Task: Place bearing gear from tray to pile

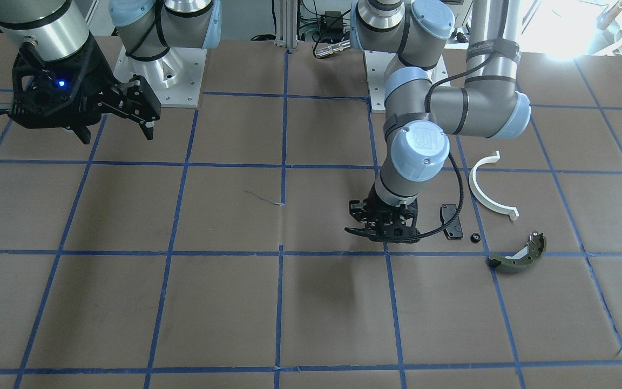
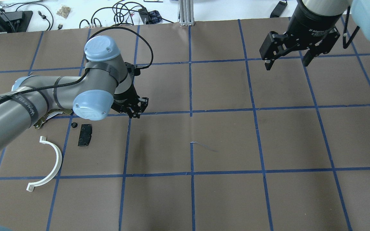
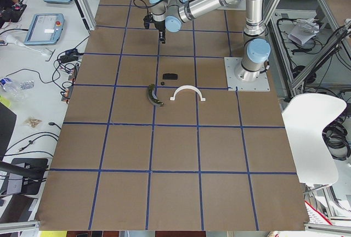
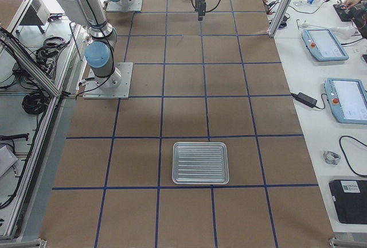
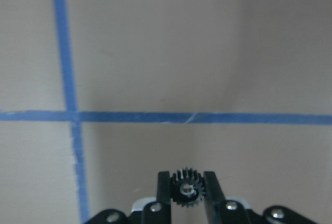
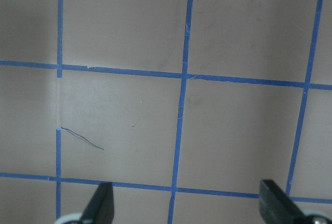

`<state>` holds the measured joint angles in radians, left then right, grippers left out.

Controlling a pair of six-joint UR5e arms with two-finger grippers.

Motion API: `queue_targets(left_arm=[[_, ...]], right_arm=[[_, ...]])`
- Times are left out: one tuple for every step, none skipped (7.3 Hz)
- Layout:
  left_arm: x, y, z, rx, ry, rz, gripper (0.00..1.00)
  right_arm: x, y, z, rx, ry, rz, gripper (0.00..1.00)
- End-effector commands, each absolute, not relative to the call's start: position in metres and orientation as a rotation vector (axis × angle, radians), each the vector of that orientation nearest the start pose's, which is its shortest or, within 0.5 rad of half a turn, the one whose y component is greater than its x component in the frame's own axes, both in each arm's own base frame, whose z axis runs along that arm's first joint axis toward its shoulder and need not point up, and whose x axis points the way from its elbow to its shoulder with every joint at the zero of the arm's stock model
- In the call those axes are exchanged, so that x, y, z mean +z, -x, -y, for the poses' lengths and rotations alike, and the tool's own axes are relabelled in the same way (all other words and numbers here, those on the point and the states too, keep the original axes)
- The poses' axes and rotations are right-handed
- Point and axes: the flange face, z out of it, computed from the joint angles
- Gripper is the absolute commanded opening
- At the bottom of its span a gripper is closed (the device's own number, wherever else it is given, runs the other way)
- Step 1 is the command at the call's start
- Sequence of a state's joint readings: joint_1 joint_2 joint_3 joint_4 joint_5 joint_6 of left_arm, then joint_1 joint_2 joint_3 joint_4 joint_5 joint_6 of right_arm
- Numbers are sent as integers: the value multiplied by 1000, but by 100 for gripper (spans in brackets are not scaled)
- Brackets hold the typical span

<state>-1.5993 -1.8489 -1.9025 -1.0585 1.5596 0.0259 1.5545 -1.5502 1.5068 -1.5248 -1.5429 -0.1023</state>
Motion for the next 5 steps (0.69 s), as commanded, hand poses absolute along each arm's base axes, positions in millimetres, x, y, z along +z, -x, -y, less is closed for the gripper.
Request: queue_targets(left_arm=[[227,47,503,206,-220,-3163,5],[222,18,496,163,-226,-3149,5],[213,-8,489,125,-185,-3135,5],[208,-54,485,127,-196,-3110,5],[201,-86,482,148,-200,-3122,5]], right_arm=[[505,-128,502,0,134,-3111,100],[505,-127,502,0,158,-3115,100],[504,-127,502,2,155,-3113,100],[505,-127,502,0,155,-3113,100],[504,-127,502,2,155,-3113,100]])
